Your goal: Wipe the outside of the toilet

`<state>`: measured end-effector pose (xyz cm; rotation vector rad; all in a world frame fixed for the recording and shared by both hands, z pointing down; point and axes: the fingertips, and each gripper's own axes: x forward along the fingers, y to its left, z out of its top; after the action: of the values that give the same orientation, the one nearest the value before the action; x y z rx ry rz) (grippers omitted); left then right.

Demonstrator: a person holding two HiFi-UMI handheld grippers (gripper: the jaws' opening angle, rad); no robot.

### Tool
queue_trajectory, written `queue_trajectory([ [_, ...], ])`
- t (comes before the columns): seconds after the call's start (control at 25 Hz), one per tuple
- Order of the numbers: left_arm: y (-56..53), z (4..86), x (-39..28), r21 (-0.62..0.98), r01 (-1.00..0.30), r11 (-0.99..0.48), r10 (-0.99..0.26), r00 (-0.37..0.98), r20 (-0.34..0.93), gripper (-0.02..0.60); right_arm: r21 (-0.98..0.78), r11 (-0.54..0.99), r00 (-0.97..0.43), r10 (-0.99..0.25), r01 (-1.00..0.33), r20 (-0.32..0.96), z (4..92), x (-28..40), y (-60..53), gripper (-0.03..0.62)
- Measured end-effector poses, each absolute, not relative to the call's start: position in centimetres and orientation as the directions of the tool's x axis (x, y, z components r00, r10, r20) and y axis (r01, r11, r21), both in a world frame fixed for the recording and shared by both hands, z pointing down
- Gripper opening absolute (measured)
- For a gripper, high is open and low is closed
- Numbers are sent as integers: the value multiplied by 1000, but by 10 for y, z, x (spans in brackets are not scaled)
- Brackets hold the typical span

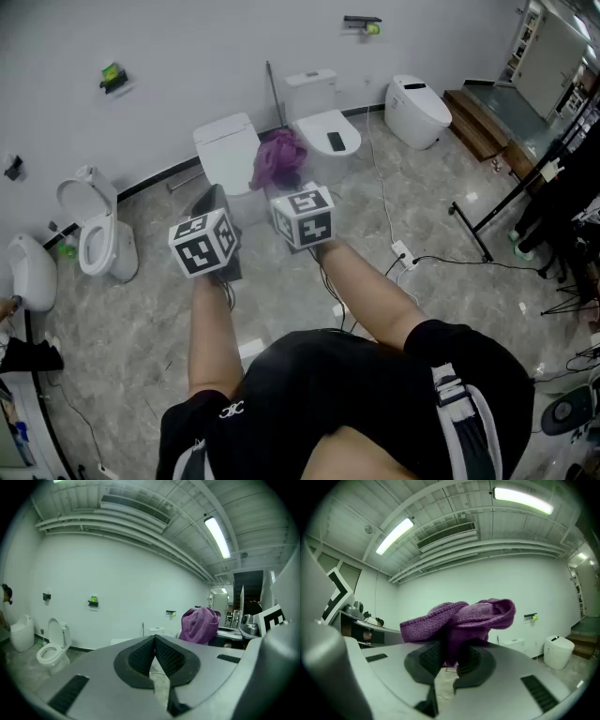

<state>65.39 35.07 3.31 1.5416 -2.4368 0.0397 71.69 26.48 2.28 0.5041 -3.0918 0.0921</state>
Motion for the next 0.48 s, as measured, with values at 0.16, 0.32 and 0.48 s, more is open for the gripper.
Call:
queue_trajectory([
  [0.16, 362, 37, 652, 121, -889, 441, -882, -405, 240, 9, -68, 942, -944, -329, -330, 17, 27, 717, 274, 48],
  [0.32, 368, 41, 644, 119, -895, 431, -885, -392, 252, 9, -103, 925, -929, -370, -367, -18, 24, 715, 277, 48],
  [0.48, 377, 45, 638, 118, -899, 422, -887, -383, 258, 9, -107, 925, -930, -366, -363, -9, 28, 706, 290, 48],
])
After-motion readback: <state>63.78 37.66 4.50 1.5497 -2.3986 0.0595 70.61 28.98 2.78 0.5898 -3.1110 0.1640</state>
